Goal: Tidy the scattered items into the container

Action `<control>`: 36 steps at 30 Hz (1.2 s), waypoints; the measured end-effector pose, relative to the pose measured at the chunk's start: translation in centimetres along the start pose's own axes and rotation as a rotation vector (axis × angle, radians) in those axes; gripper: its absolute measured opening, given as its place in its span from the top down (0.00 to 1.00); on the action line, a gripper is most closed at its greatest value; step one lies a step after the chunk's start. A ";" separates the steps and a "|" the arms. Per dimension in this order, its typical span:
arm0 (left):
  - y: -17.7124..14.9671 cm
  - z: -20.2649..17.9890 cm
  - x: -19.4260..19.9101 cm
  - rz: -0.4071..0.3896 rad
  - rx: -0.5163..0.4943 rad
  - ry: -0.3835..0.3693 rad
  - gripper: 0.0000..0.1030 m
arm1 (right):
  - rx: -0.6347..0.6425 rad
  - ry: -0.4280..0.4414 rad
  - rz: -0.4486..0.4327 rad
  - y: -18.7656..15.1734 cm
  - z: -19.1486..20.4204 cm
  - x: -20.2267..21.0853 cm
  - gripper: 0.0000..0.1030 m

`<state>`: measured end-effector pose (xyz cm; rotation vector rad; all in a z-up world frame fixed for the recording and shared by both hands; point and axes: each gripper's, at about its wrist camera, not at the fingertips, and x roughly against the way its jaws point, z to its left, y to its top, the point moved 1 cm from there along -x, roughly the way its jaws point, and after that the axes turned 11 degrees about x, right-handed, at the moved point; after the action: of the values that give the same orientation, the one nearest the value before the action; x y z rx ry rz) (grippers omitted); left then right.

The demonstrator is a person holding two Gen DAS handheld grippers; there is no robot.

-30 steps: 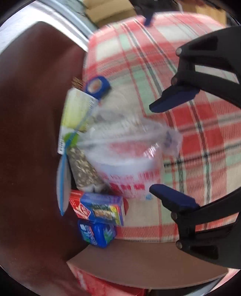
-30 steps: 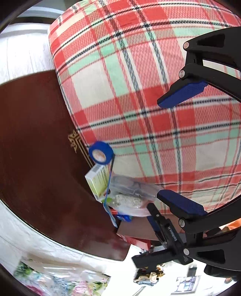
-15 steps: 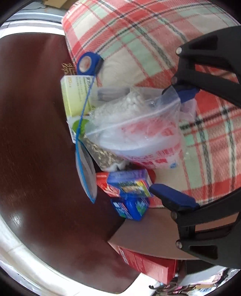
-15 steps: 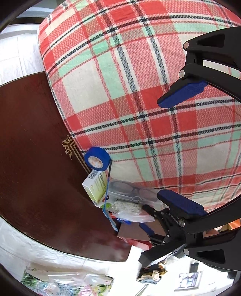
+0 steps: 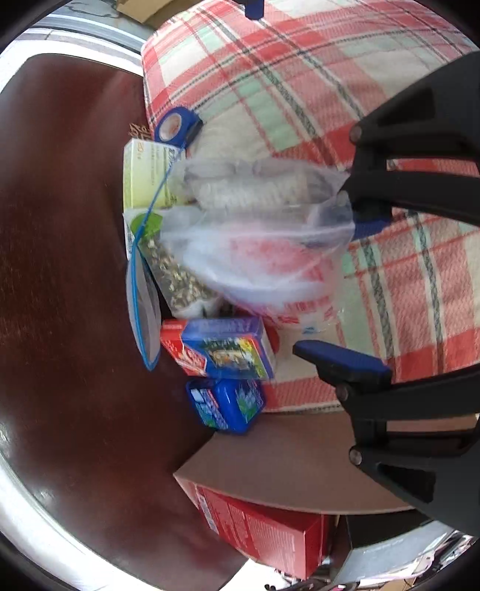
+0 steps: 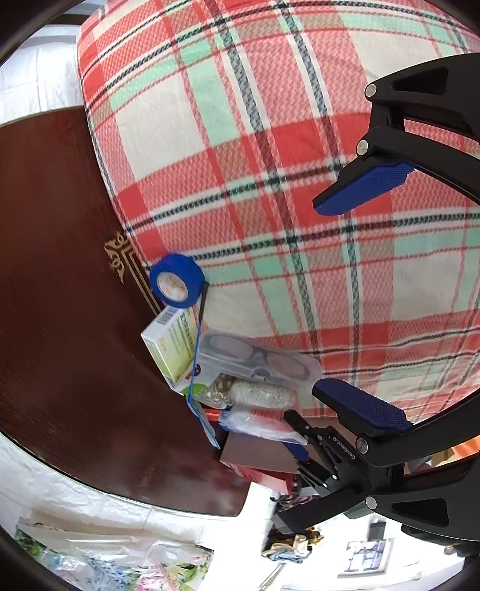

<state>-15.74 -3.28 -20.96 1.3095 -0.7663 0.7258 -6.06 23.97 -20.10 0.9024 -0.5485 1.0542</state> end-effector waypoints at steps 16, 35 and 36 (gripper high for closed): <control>2.5 1.2 -3.6 0.022 0.134 -0.061 0.52 | 0.015 0.014 0.016 -0.4 2.6 -2.0 0.12; -0.2 1.8 -1.8 0.110 0.188 -0.065 0.71 | 0.163 0.002 -0.016 5.3 11.0 -12.3 0.12; -0.5 2.1 -1.7 0.114 0.203 -0.064 0.71 | 0.163 -0.007 -0.010 5.5 10.9 -12.9 0.12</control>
<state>-16.46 -5.52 -22.46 1.4871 -0.8411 0.8742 -16.10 9.46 -21.99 1.0514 -0.4686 1.0986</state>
